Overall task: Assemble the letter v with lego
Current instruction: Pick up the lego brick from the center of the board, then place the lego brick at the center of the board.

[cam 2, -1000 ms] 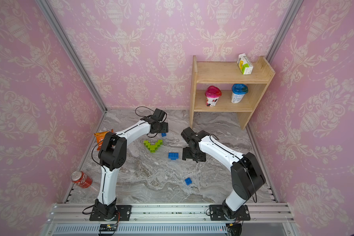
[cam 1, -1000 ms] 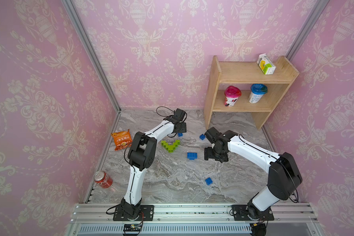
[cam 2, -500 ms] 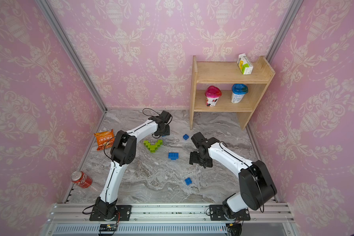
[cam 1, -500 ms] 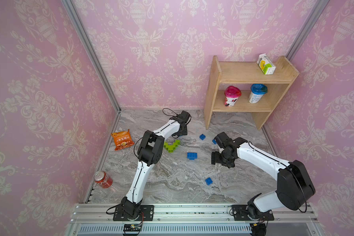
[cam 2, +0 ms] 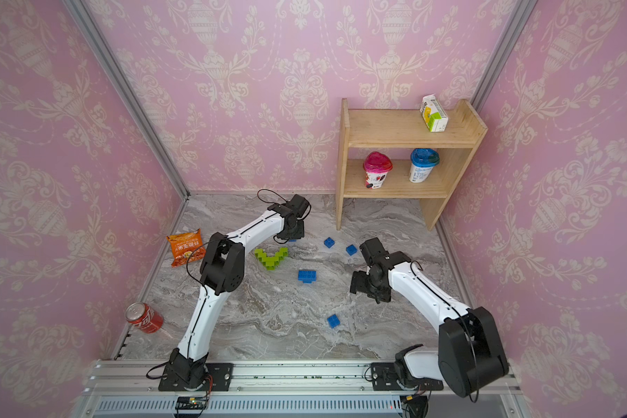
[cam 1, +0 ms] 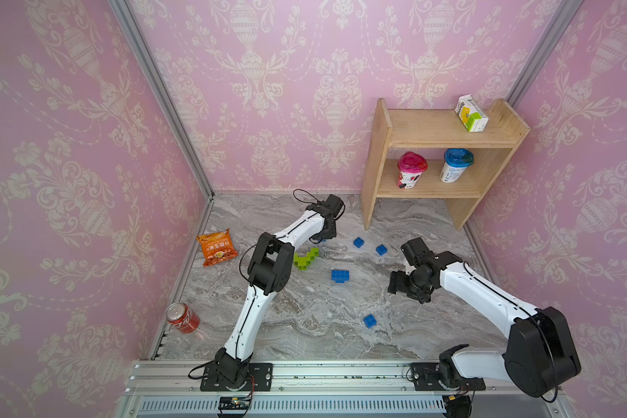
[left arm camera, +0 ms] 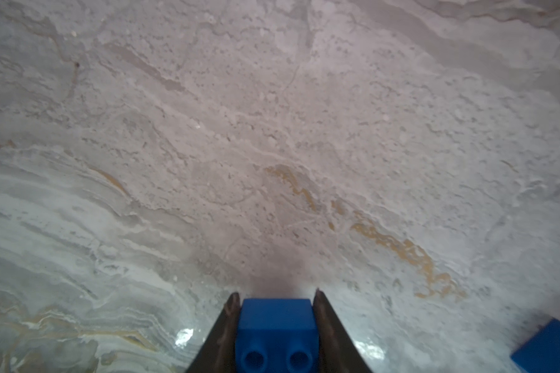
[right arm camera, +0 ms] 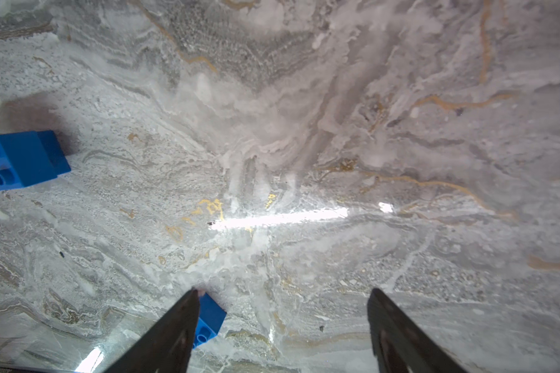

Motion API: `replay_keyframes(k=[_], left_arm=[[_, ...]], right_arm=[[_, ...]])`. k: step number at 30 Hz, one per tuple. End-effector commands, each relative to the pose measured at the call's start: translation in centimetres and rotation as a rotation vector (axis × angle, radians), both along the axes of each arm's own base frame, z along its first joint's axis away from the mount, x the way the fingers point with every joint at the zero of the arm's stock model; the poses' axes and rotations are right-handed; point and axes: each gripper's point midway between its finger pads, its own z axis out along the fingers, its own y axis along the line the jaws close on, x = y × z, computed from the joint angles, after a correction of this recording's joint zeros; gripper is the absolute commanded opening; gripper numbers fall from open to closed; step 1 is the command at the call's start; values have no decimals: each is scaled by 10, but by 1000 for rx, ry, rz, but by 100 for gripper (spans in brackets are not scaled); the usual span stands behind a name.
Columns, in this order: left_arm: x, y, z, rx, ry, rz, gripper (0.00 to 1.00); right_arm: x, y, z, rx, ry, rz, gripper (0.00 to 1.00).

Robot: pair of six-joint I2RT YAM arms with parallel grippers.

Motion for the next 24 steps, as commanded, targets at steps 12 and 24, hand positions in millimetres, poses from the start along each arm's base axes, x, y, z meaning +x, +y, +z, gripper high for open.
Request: replay_keyframes(k=[12, 24], left_arm=[[-147, -134, 74, -39, -13, -323, 21], [-195, -172, 2, -82, 125, -375, 31]], right_arm=[[-25, -53, 5, 67, -45, -207, 84], [-46, -24, 17, 143, -112, -124, 83]])
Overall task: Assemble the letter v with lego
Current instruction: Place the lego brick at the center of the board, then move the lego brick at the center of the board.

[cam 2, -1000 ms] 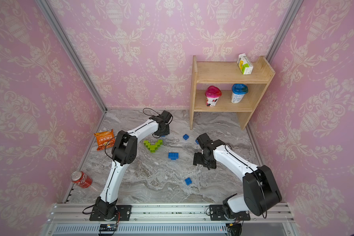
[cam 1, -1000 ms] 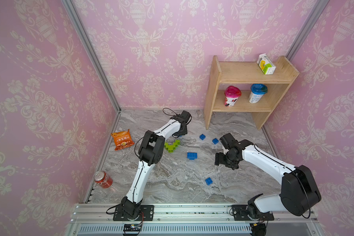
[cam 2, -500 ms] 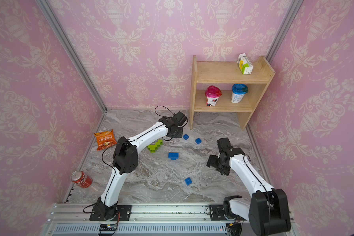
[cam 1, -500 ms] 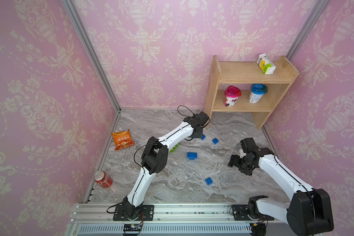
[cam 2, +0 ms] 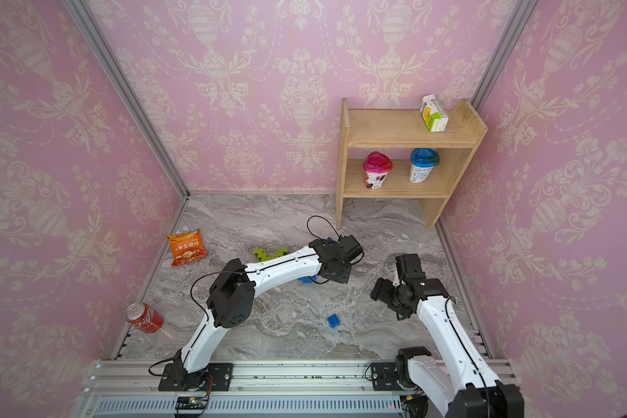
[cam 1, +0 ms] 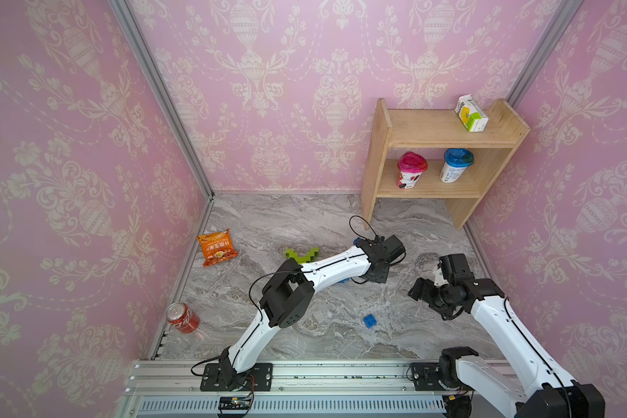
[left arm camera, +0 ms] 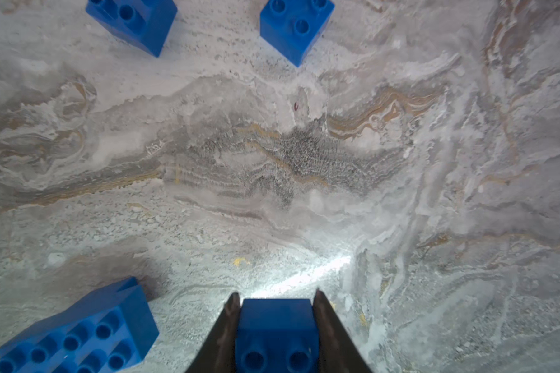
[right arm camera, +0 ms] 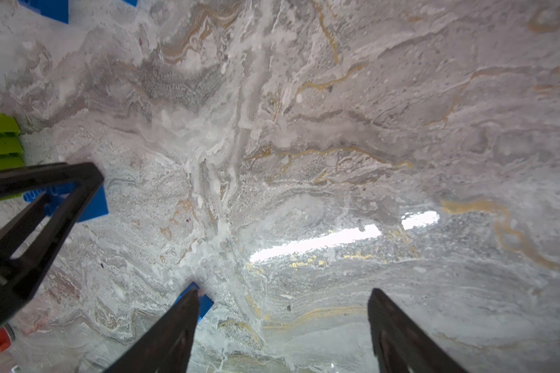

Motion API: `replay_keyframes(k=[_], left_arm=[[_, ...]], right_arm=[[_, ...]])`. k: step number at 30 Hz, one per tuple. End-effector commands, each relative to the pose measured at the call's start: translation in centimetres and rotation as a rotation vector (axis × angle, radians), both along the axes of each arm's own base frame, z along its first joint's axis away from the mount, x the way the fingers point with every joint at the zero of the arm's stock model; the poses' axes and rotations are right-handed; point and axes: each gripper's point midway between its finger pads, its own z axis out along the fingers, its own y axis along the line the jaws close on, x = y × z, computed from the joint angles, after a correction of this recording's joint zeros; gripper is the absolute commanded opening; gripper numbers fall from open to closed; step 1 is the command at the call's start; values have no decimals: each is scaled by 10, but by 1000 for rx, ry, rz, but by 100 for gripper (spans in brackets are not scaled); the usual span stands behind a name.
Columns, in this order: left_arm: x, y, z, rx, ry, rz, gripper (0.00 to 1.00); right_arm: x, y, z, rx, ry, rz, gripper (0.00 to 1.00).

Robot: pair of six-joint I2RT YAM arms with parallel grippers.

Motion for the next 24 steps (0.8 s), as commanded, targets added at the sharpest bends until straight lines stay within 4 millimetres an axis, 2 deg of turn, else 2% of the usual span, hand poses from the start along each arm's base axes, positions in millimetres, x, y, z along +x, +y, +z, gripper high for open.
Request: replay_keyframes(k=[1, 4, 6, 8, 10, 12, 14, 17, 21, 24], left_arm=[[-3, -4, -18, -15, 43, 18, 34], [-3, -6, -16, -26, 43, 7, 43], [0, -4, -8, -36, 26, 4, 56], [6, 0, 5, -63, 10, 10, 68], [17, 9, 23, -110, -7, 30, 74], [30, 28, 48, -125, -49, 57, 75], [43, 55, 77, -156, -104, 97, 74], [51, 99, 111, -203, -163, 163, 72], [47, 152, 127, -230, -220, 249, 71], [42, 184, 126, -251, -228, 313, 71]], right_arm=[[-15, 20, 5, 4, 10, 79, 83], [-31, 32, 1, -22, 45, 143, 81], [-37, 42, 0, -27, 40, 181, 79], [-40, 55, 0, -21, 31, 237, 78], [-44, 64, -5, -50, 46, 291, 74], [-49, 70, -13, -92, 68, 347, 63], [-53, 83, -22, -119, 85, 406, 47], [-56, 105, -35, -129, 113, 470, 32], [-57, 131, -50, -134, 145, 526, 30], [-50, 144, -60, -141, 159, 523, 29]])
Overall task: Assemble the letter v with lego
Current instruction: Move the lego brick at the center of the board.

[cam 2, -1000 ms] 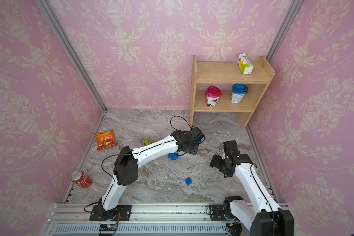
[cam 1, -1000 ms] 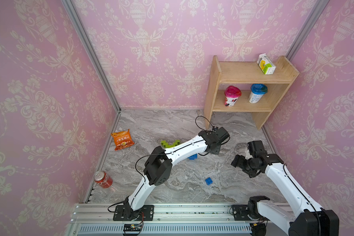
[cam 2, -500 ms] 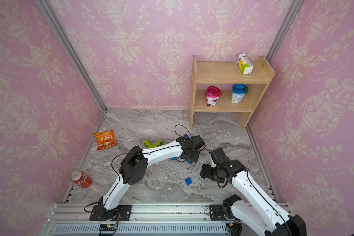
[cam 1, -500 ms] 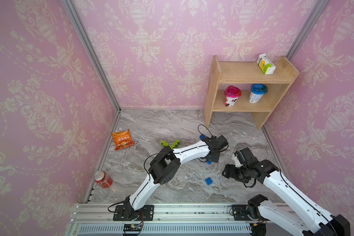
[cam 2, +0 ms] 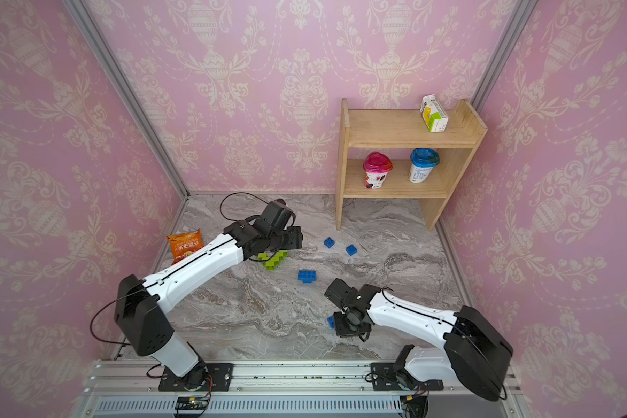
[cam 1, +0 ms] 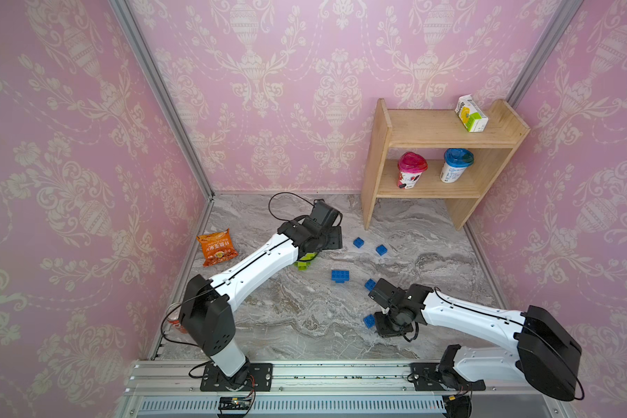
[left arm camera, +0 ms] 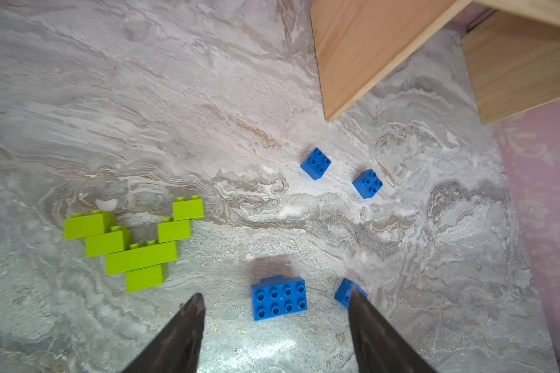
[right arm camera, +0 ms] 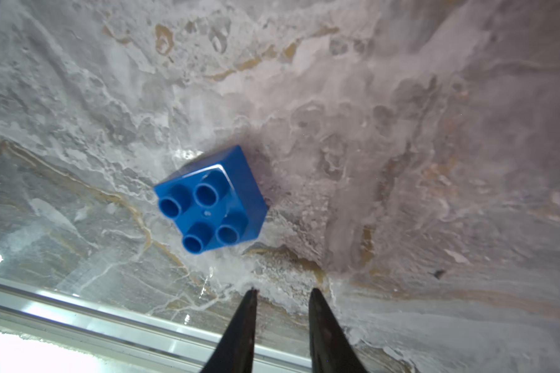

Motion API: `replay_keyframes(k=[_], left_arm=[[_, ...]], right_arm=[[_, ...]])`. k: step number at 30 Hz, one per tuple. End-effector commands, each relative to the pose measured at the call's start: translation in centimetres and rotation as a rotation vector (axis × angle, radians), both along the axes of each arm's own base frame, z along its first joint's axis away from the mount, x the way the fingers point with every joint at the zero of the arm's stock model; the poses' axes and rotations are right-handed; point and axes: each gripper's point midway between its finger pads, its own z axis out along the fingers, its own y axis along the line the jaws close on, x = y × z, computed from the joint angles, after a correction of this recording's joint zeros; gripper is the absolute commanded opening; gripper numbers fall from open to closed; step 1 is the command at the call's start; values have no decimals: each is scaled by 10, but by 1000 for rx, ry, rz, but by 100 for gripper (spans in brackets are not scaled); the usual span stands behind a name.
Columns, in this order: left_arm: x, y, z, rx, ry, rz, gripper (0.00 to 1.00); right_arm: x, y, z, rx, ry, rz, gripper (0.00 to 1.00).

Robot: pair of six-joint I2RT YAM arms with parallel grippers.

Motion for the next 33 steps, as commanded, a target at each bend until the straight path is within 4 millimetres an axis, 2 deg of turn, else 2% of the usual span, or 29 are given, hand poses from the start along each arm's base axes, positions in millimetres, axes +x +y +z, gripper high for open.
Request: replay_keyframes(k=[1, 5, 9, 12, 14, 16, 18, 21, 25, 28, 29, 33], left_arm=[[-8, 24, -25, 11, 32, 39, 71], [-13, 42, -29, -11, 29, 74, 70], [-15, 52, -30, -12, 24, 84, 70], [-16, 54, -31, -22, 28, 80, 70], [-16, 54, -29, -26, 21, 74, 70], [-16, 54, -30, -26, 18, 69, 70], [-13, 52, -32, -38, 13, 62, 70], [-8, 48, -38, -69, 27, 55, 70], [-3, 50, -44, -68, 26, 46, 70], [-1, 51, -49, -75, 40, 45, 70], [-1, 51, -51, -78, 41, 46, 70], [0, 54, -53, -84, 41, 49, 70]], right_arm=[[24, 24, 3, 34, -57, -41, 29], [51, 39, 2, 55, -84, -126, 30], [80, 42, 1, 60, -106, -226, 31], [86, 47, 17, 75, -101, -213, 34], [79, 35, 33, 40, -103, -182, 39], [71, 12, 48, 6, -96, -194, 50], [78, -3, 56, 2, -124, -211, 56], [91, -11, 63, -66, -135, -54, 58], [116, -15, 65, -151, -169, 221, 54], [135, -5, 62, -137, -164, 340, 53], [138, -1, 59, -128, -156, 381, 54], [151, -3, 40, -181, -131, 439, 54]])
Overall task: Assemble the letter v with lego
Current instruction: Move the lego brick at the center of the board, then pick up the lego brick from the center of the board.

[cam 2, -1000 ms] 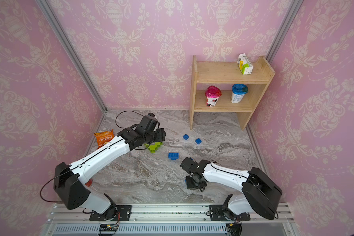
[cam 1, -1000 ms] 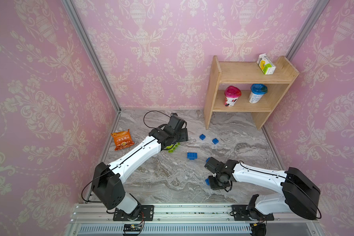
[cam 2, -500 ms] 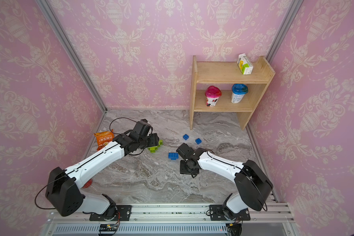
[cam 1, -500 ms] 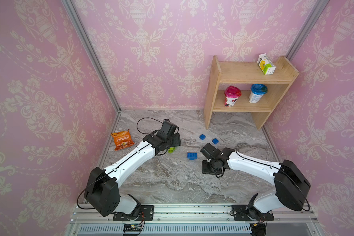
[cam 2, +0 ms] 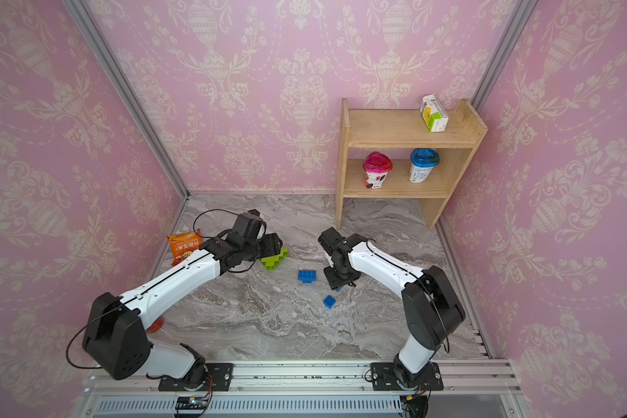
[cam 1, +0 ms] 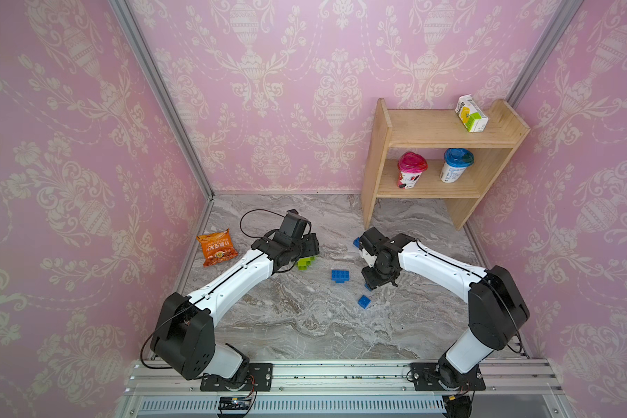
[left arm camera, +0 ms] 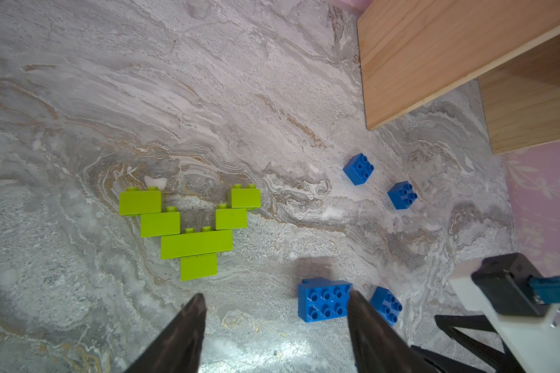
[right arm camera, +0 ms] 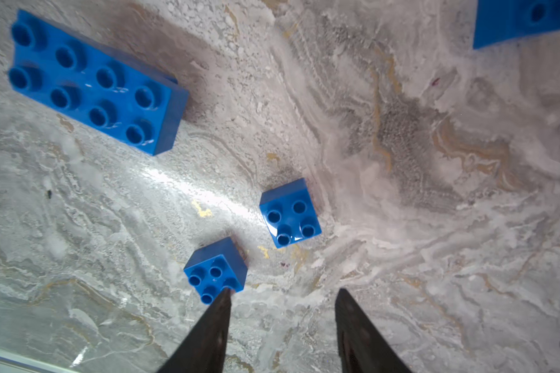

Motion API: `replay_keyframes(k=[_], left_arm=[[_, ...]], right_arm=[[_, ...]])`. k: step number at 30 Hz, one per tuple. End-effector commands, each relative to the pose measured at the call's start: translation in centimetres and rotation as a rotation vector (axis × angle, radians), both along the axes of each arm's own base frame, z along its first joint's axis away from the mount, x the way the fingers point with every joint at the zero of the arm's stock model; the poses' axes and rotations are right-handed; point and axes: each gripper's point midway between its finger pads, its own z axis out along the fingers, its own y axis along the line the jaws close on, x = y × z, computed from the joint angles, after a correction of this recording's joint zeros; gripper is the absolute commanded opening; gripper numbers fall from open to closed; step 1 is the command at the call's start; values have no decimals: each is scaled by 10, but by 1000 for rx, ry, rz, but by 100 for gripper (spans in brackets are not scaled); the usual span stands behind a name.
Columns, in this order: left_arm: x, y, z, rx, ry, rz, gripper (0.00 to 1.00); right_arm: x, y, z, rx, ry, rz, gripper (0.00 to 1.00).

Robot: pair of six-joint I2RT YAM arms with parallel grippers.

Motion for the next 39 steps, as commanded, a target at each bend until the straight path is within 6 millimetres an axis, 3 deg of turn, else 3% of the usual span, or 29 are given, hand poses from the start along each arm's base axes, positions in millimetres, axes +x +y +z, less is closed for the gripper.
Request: replay_keyframes(k=[1, 5, 15, 26, 34, 39], left_arm=[[0, 0, -9, 0, 13, -25, 70], [0, 2, -12, 2, 18, -20, 70], [0, 6, -15, 9, 18, 0, 70], [0, 7, -19, 5, 28, 9, 70], [0, 8, -20, 13, 28, 11, 70], [0, 9, -20, 19, 23, 13, 70]], right_arm=[[5, -7, -11, -67, 30, 134, 55], [13, -10, -25, -57, 61, 119, 61], [18, -4, -48, -16, 113, 121, 55], [21, -3, -45, -16, 103, 126, 54], [16, -3, -56, -11, 144, 113, 37], [17, -5, -38, -4, 101, 82, 28]])
